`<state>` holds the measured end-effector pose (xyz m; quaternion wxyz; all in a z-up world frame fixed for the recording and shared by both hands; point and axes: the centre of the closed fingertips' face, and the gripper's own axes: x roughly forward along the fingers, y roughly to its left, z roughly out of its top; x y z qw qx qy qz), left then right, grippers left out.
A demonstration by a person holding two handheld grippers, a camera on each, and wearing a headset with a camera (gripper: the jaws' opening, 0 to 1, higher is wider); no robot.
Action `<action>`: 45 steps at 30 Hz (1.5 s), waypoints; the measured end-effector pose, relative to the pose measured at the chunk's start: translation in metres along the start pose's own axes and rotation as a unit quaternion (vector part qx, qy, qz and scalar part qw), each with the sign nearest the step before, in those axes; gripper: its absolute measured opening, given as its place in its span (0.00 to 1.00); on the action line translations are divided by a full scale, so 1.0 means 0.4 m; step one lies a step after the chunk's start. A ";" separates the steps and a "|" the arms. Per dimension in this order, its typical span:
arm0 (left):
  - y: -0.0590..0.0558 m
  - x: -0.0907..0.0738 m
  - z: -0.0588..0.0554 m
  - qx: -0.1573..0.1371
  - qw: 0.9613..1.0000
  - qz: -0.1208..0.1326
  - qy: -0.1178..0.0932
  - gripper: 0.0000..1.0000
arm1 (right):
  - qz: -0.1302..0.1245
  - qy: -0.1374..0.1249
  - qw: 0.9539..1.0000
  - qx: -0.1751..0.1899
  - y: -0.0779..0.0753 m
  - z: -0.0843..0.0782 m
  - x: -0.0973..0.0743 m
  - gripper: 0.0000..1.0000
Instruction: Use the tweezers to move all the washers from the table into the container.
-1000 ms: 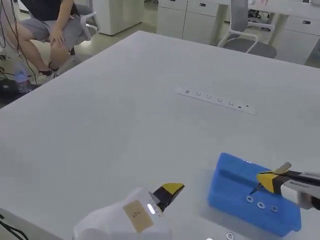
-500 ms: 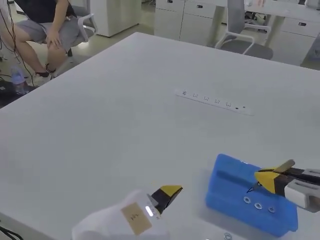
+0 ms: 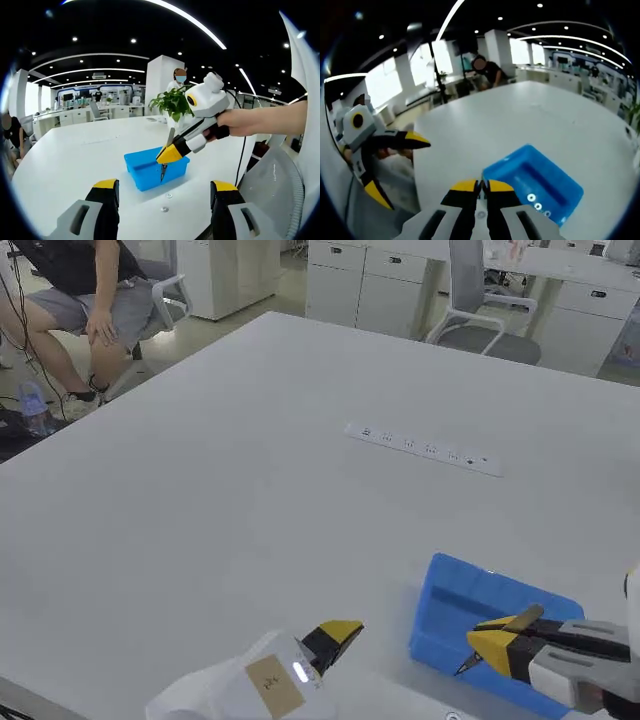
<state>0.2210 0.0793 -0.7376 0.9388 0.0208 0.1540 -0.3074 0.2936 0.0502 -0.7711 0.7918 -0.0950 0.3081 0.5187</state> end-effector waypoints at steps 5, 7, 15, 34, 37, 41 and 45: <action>0.002 -0.001 0.000 -0.002 1.000 0.001 -0.002 0.75 | 0.006 0.032 0.999 0.002 -0.005 -0.055 0.016 0.03; 0.003 -0.001 0.000 0.001 1.000 0.002 -0.001 0.75 | 0.006 0.037 0.999 0.003 -0.006 -0.067 0.019 0.04; 0.002 -0.003 0.000 -0.001 1.000 0.003 -0.002 0.75 | 0.011 0.052 0.999 0.000 -0.005 -0.094 0.026 0.04; 0.006 -0.005 0.002 -0.003 1.000 0.005 -0.004 0.75 | 0.024 0.067 0.997 -0.025 0.028 -0.112 0.038 0.04; 0.007 -0.005 0.002 -0.003 1.000 0.005 -0.003 0.75 | 0.026 0.070 0.996 -0.047 0.035 -0.111 0.041 0.04; 0.007 -0.005 0.004 -0.003 1.000 0.005 -0.004 0.75 | 0.031 0.081 0.989 -0.116 0.059 -0.115 0.047 0.04; 0.007 -0.004 0.004 -0.003 1.000 0.006 -0.003 0.75 | 0.028 0.083 0.988 -0.128 0.069 -0.129 0.051 0.04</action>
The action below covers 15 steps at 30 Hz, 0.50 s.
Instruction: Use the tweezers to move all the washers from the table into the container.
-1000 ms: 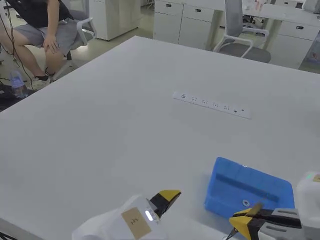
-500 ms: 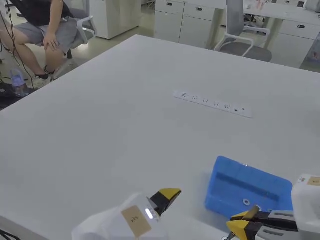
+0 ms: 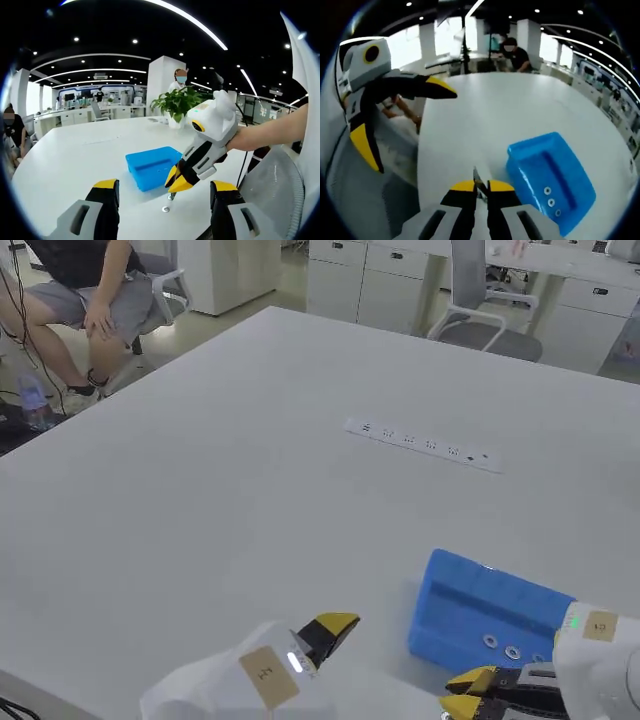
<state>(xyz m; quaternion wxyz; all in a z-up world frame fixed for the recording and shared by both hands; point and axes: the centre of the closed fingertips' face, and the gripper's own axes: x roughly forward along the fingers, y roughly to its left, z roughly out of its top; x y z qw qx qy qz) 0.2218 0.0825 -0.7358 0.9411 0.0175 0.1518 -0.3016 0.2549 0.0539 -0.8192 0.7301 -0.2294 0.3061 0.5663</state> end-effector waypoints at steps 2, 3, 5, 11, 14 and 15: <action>0.000 0.000 -0.001 0.000 1.000 0.000 0.001 0.75 | -0.009 -0.007 1.000 0.009 -0.007 -0.004 -0.001 0.04; 0.000 0.001 -0.001 0.001 1.000 0.000 0.001 0.75 | -0.011 -0.009 1.000 0.017 -0.010 -0.007 -0.003 0.04; -0.001 0.001 -0.002 0.002 1.000 -0.001 0.002 0.75 | -0.020 -0.020 0.999 0.041 -0.019 -0.008 -0.004 0.04; -0.002 0.003 -0.001 0.002 1.000 -0.002 0.001 0.75 | -0.032 -0.081 0.990 0.107 -0.033 0.007 0.003 0.04; 0.000 0.003 -0.001 0.001 1.000 0.000 0.001 0.75 | -0.041 -0.100 0.982 0.152 -0.051 0.002 -0.006 0.04; 0.001 0.002 -0.001 0.001 1.000 0.001 0.000 0.75 | -0.040 -0.101 0.980 0.164 -0.056 -0.003 -0.011 0.04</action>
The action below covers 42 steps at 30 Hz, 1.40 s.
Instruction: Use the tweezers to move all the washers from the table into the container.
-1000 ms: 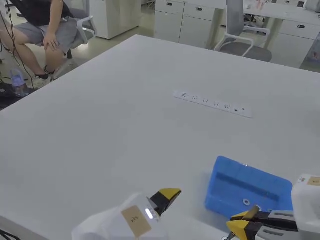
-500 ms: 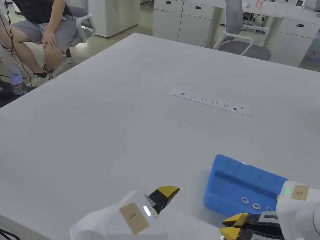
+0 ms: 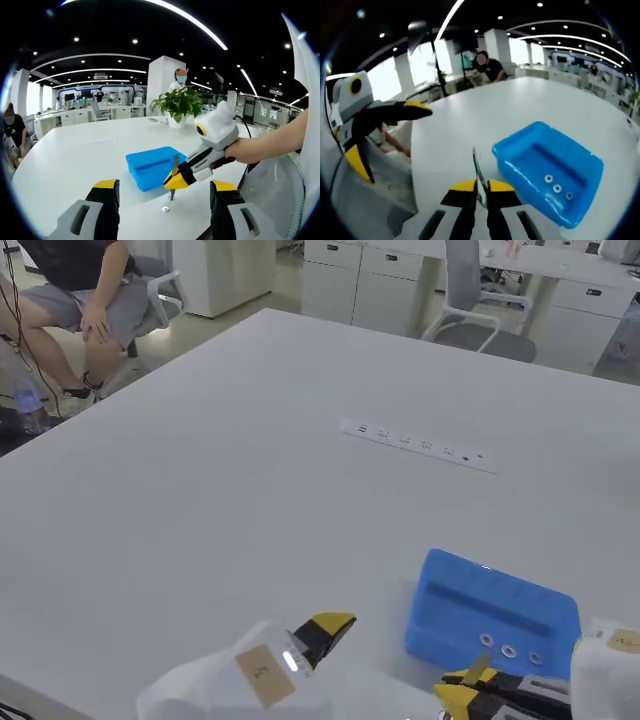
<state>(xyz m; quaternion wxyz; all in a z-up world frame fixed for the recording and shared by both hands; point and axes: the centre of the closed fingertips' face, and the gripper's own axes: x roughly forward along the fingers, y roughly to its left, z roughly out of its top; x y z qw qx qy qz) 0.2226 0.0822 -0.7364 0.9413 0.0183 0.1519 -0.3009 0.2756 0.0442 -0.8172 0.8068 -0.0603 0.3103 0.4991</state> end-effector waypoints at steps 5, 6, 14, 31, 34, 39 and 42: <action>0.000 0.000 0.000 0.001 1.000 0.000 -0.001 0.74 | 0.012 -0.006 0.999 0.050 0.002 -0.002 -0.015 0.03; 0.001 0.000 0.000 0.001 1.000 0.001 -0.001 0.74 | 0.012 -0.006 0.999 0.050 0.002 -0.001 -0.017 0.03; 0.000 -0.001 -0.001 0.000 1.000 0.001 -0.001 0.74 | 0.027 -0.024 0.997 0.066 0.015 0.057 -0.046 0.03; -0.003 -0.004 -0.002 -0.001 1.000 -0.001 0.000 0.74 | -0.003 -0.066 0.997 0.036 -0.061 0.205 -0.087 0.03; -0.003 -0.004 -0.002 -0.001 1.000 -0.001 0.001 0.74 | -0.010 -0.071 0.997 0.039 -0.081 0.216 -0.082 0.03; -0.002 -0.004 -0.004 -0.001 1.000 -0.001 0.002 0.74 | -0.017 -0.062 0.997 0.031 -0.105 0.220 -0.060 0.03; -0.001 -0.004 -0.003 -0.001 1.000 -0.001 0.002 0.74 | -0.019 -0.055 0.998 0.028 -0.119 0.217 -0.044 0.03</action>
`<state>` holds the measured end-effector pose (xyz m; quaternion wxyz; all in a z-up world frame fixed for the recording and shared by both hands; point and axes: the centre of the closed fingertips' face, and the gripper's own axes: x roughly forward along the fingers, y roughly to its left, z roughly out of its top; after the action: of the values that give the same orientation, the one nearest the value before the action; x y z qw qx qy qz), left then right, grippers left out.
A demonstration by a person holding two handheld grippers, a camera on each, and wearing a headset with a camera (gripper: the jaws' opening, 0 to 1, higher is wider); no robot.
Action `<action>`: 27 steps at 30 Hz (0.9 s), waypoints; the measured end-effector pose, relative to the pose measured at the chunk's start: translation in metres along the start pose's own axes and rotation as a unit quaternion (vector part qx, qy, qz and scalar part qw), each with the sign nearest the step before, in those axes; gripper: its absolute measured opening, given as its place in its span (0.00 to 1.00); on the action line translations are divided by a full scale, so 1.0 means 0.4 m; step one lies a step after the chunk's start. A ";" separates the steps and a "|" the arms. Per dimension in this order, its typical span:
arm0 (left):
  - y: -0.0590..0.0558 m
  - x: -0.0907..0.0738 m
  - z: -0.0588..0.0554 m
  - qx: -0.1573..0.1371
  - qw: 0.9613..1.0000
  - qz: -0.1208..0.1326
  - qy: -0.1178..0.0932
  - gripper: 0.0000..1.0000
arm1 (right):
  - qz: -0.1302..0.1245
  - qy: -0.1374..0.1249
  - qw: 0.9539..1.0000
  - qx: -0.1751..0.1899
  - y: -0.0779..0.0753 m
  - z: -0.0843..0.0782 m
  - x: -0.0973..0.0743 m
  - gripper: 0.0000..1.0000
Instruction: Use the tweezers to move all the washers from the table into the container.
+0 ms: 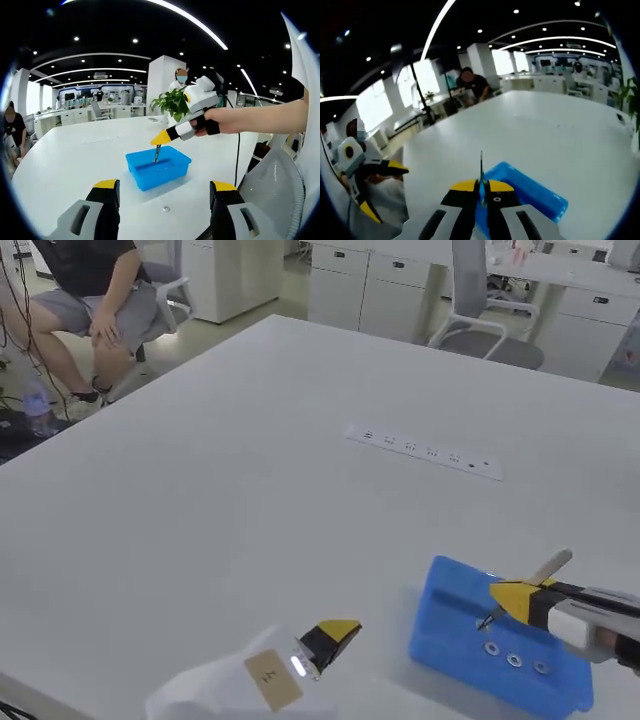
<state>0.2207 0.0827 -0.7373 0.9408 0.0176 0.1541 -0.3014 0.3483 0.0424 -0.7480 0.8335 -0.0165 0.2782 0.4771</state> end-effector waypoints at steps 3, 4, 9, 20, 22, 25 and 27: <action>0.002 0.000 0.000 -0.001 1.000 0.002 0.000 0.74 | -0.005 0.009 1.000 -0.005 -0.014 -0.010 0.014 0.03; 0.002 0.000 0.000 -0.001 1.000 0.002 0.000 0.74 | -0.005 0.012 1.000 -0.005 -0.018 -0.013 0.017 0.03; 0.002 0.001 -0.001 -0.001 1.000 0.002 0.001 0.74 | -0.009 0.020 1.000 -0.005 -0.040 -0.022 0.035 0.03; 0.002 0.003 -0.003 -0.002 1.000 0.000 0.004 0.73 | -0.014 0.043 0.999 0.000 -0.086 -0.059 0.071 0.03; 0.002 0.003 -0.003 -0.003 1.000 -0.001 0.004 0.73 | -0.016 0.047 0.999 0.002 -0.092 -0.067 0.076 0.03; -0.008 0.002 0.010 -0.009 1.000 -0.010 -0.011 0.74 | -0.019 0.051 0.999 0.005 -0.103 -0.084 0.082 0.03; -0.005 0.002 0.010 -0.009 1.000 -0.008 -0.009 0.74 | -0.019 0.054 0.998 0.006 -0.107 -0.089 0.085 0.03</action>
<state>0.2211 0.0802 -0.7337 0.9400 0.0047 0.1482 -0.3074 0.3799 0.0355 -0.8046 0.8264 -0.0425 0.3256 0.4575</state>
